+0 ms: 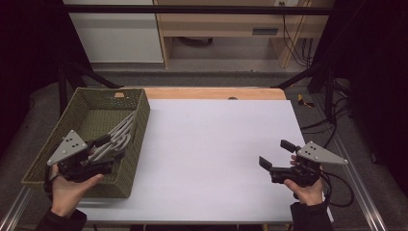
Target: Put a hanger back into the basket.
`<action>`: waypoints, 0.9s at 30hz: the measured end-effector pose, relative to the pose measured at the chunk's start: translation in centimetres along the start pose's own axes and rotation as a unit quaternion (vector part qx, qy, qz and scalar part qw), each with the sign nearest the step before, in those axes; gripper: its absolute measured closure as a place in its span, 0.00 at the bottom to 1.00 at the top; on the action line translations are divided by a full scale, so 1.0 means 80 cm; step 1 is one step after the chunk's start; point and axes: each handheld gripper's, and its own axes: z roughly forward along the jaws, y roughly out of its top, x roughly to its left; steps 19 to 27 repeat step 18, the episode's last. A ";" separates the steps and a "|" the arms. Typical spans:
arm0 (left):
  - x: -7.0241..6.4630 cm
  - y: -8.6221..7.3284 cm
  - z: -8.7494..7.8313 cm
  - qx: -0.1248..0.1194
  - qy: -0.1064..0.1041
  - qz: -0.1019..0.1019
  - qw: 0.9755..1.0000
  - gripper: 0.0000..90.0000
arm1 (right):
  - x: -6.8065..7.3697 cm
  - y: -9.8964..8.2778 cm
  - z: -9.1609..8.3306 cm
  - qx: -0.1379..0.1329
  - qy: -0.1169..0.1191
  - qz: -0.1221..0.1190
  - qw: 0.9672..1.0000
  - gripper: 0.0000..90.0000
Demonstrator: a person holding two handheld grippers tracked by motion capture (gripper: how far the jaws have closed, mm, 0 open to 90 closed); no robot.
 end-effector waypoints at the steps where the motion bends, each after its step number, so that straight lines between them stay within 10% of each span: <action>1: -0.004 -0.002 0.004 -0.003 -0.006 -0.001 1.000 0.29 | 0.000 0.000 0.000 0.000 0.001 -0.001 1.000 0.05; 27: -0.015 -0.045 0.031 0.018 -0.007 -0.025 0.999 0.16 | -0.007 -0.006 -0.002 0.005 -0.003 0.007 1.000 0.05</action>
